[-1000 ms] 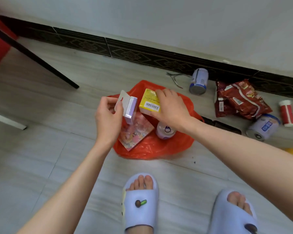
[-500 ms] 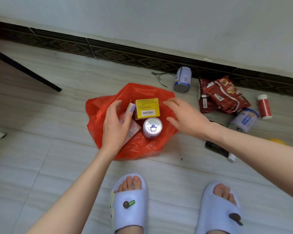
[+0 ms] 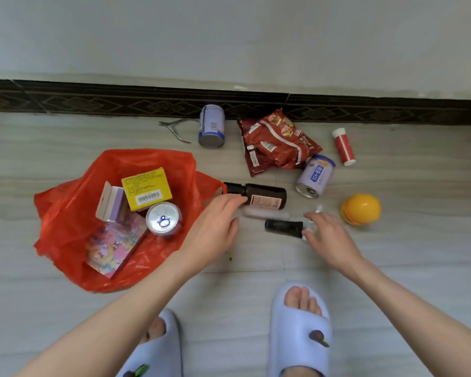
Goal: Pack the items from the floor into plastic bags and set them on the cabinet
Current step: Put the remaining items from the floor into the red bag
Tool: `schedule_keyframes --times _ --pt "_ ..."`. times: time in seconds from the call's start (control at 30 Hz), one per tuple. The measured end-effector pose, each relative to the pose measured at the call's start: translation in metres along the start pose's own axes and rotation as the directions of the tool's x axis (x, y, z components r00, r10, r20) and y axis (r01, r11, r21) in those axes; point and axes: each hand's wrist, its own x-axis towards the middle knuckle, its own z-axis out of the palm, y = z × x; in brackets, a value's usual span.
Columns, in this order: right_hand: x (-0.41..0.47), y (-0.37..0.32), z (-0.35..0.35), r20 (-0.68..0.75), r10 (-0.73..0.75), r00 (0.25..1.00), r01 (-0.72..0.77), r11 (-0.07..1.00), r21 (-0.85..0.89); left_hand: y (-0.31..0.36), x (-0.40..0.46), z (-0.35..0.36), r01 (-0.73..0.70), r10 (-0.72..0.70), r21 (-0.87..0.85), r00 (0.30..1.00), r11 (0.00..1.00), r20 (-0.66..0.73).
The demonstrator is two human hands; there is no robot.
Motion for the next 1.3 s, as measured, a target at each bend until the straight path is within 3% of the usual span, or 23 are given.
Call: schedule_keyframes --times 0.13,0.23,0.33,0.47,0.6,0.73,0.97,1.07,1.3 --pt "0.003 -0.001 0.017 -0.036 -0.096 0.995 0.096 0.995 0.006 -0.001 0.033 0.008 0.031 -0.032 0.030 0.999 0.999 0.025" --pt "0.015 -0.011 0.020 -0.040 -0.158 0.987 0.157 0.987 -0.039 -0.002 0.059 0.021 0.028 -0.052 0.151 0.986 0.988 0.156" --pt "0.029 -0.016 0.026 0.012 -0.122 0.992 0.123 0.989 -0.078 -0.013 0.077 0.036 0.076 -0.149 0.245 0.944 0.967 0.296" --pt "0.032 -0.009 0.037 0.051 -0.044 0.998 0.049 0.993 -0.111 -0.018 0.088 0.045 0.035 -0.169 0.355 0.920 0.934 0.354" --pt "0.035 -0.004 0.044 0.039 -0.099 0.994 0.104 0.982 -0.156 -0.011 0.095 0.047 0.045 -0.225 0.405 0.885 0.913 0.409" --pt "0.039 -0.007 0.042 0.019 -0.151 0.988 0.152 0.976 -0.157 -0.013 0.092 0.047 0.115 -0.229 0.300 0.896 0.947 0.380" --pt "0.032 -0.006 0.044 0.033 -0.108 0.994 0.111 0.987 -0.115 0.007 0.086 0.025 0.170 -0.176 0.049 0.972 0.984 0.153" --pt "0.029 -0.008 0.043 0.054 -0.108 0.993 0.113 0.986 -0.124 0.023 0.079 0.008 0.249 -0.234 -0.148 0.966 0.957 0.113" --pt "0.020 -0.021 0.048 0.085 -0.108 0.991 0.120 0.979 -0.164 0.031 0.030 -0.034 0.410 -0.459 -0.408 0.888 0.816 -0.025"
